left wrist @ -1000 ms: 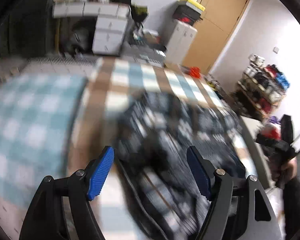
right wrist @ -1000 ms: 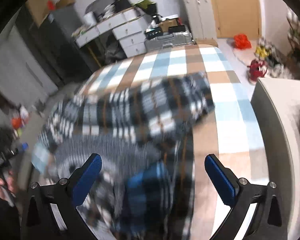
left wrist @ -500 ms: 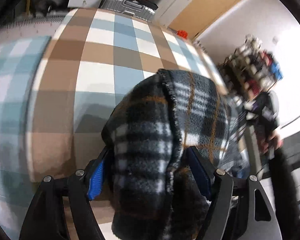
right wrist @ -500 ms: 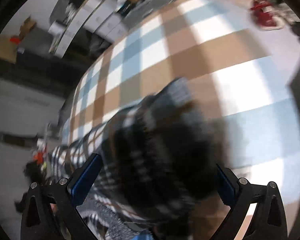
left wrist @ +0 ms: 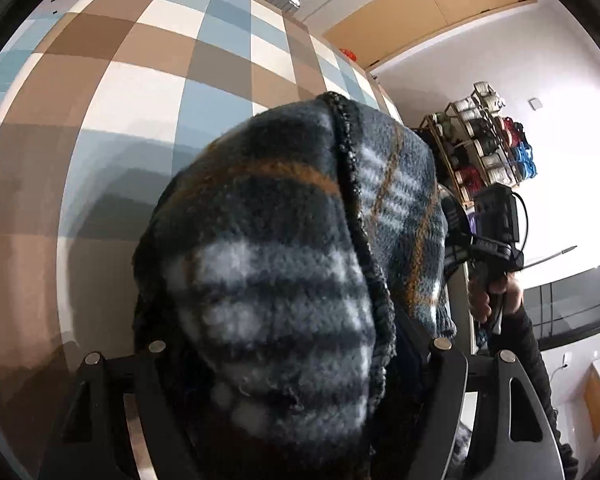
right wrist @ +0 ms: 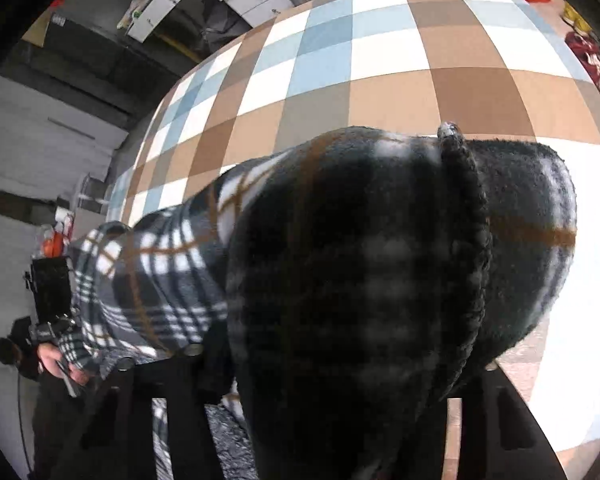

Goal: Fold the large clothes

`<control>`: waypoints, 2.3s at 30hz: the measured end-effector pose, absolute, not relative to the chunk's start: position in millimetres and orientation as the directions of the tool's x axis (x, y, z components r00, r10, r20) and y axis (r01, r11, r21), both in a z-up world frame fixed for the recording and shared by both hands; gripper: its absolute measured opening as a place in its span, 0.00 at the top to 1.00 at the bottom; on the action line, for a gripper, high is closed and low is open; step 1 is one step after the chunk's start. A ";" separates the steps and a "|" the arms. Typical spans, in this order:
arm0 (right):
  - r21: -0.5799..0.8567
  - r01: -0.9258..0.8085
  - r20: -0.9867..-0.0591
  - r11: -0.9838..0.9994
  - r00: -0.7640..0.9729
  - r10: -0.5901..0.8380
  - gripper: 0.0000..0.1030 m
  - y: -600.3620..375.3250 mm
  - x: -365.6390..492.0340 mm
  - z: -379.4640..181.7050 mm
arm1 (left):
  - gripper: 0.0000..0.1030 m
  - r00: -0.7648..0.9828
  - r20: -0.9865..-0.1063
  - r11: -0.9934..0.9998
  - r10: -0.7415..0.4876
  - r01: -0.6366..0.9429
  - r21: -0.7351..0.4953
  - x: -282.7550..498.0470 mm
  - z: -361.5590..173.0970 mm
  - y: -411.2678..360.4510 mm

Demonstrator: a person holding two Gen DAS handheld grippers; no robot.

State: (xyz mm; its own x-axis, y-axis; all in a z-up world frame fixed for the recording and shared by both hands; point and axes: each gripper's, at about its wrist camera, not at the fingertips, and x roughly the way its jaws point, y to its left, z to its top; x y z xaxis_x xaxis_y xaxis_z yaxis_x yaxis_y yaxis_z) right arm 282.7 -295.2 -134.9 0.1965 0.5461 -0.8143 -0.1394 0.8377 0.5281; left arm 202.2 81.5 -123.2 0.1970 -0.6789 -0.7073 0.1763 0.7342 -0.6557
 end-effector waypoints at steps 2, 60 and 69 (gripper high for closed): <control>0.525 -0.145 -0.809 0.838 0.222 0.545 0.62 -295.4 284.0 -132.1 | 0.32 0.201 -0.708 0.735 -0.678 0.176 -0.654 209.6 -122.0 83.3; 0.261 -0.174 -0.376 0.949 0.887 0.266 0.00 -266.3 45.2 -37.4 | 0.10 0.894 -0.447 0.999 -0.020 0.035 0.027 11.4 23.0 -29.3; 0.184 -0.109 -0.412 0.977 0.894 0.178 0.00 -286.6 49.5 -44.8 | 0.02 0.802 -0.597 0.993 -0.019 0.085 0.083 42.6 -27.3 -10.2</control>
State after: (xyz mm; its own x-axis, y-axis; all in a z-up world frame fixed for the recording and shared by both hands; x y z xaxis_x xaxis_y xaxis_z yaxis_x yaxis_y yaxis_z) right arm 49.5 -286.6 -44.8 0.8939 0.1778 -0.4115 -0.1094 0.9768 0.1843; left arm 42.6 -10.2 -27.3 0.8018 -0.0187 -0.5973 0.0848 0.9929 0.0828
